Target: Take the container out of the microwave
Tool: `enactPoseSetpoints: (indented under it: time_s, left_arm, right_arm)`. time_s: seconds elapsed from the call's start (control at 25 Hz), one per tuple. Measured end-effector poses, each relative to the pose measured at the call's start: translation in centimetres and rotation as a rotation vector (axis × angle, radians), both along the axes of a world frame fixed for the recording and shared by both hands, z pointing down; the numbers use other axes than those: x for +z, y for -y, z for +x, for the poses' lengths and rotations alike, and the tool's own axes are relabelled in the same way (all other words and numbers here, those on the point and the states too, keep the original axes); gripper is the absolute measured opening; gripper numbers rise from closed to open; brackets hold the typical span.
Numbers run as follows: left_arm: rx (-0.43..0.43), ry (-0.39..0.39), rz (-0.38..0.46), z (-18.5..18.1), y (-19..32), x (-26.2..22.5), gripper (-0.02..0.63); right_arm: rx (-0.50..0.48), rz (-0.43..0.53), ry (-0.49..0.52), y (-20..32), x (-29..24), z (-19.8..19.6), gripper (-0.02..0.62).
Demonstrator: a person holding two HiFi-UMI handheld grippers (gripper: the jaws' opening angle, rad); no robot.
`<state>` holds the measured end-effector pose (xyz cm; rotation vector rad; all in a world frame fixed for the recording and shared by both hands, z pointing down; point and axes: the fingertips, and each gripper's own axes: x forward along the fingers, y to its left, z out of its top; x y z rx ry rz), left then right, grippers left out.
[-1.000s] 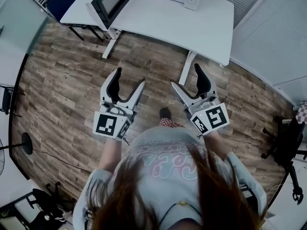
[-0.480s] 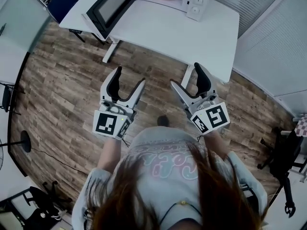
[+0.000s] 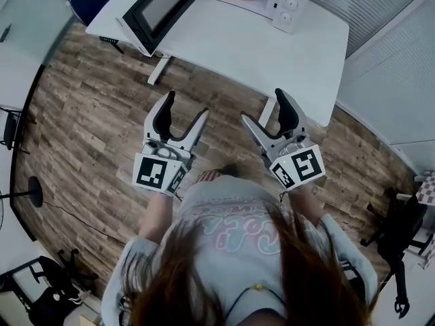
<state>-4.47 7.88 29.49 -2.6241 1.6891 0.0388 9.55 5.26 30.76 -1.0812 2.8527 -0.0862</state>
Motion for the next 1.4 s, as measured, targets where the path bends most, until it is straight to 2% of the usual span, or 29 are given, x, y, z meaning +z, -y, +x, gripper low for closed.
enactPoseSetpoints:
  time_s: [0.44,1.12,1.4]
  left_arm:
    - [-0.013,-0.014,-0.01,-0.2,1.7,0.3,0.308]
    - [-0.033,-0.006,-0.005,0.4,2.8,0.2,0.308]
    - [-0.013,-0.004,0.002,0.0,4.7,0.6,0.308]
  right_arm:
    - [0.01,-0.042,0.005,1.9,1.3,0.7,0.39]
    - [-0.009,-0.027,0.004,2.9,0.9,1.0,0.39]
    - [0.009,-0.023,0.001,4.4,1.3,0.7,0.39]
